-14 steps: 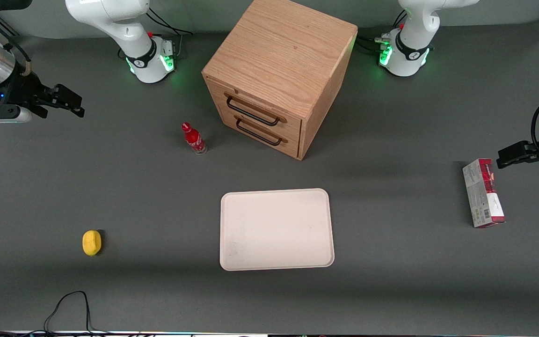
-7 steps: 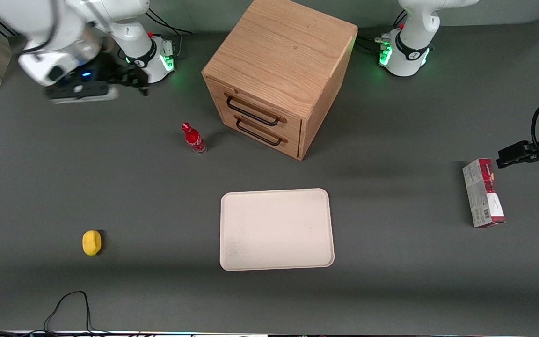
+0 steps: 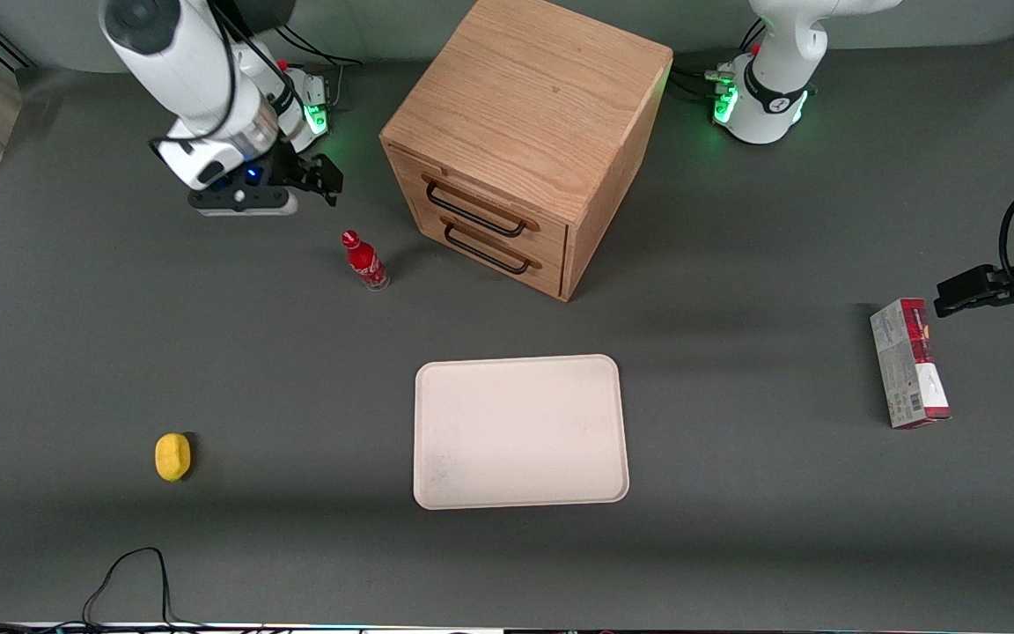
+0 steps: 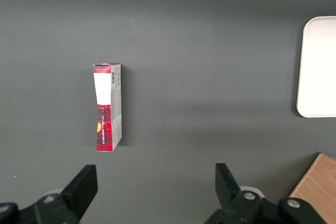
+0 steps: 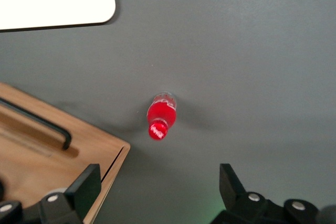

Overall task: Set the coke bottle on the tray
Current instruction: 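Lower the right gripper over the bottle and close it on the bottle, then carry the held bottle to the white tray and set it upright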

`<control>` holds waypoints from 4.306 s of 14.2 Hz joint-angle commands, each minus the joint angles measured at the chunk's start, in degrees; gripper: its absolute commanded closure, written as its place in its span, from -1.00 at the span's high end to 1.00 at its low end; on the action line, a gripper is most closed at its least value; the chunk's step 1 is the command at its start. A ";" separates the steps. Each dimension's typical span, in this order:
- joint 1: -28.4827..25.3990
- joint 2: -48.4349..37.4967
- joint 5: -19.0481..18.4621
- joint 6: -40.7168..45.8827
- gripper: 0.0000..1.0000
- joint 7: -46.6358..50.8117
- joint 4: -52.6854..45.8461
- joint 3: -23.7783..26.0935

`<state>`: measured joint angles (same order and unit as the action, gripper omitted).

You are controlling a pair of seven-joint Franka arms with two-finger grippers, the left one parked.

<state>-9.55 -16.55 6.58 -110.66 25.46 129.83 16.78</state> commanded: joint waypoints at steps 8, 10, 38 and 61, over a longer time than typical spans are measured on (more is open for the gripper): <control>-0.12 5.91 1.68 -30.22 1.00 4.95 18.35 6.34; -0.12 6.53 1.59 -32.07 1.00 4.86 18.87 6.34; -1.61 51.33 -12.82 22.71 -0.88 3.81 -76.11 4.67; -4.16 64.75 -25.76 -6.26 1.00 3.63 -71.23 4.93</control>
<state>-14.21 53.72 -19.48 -119.24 29.23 56.24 21.33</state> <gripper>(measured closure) 0.128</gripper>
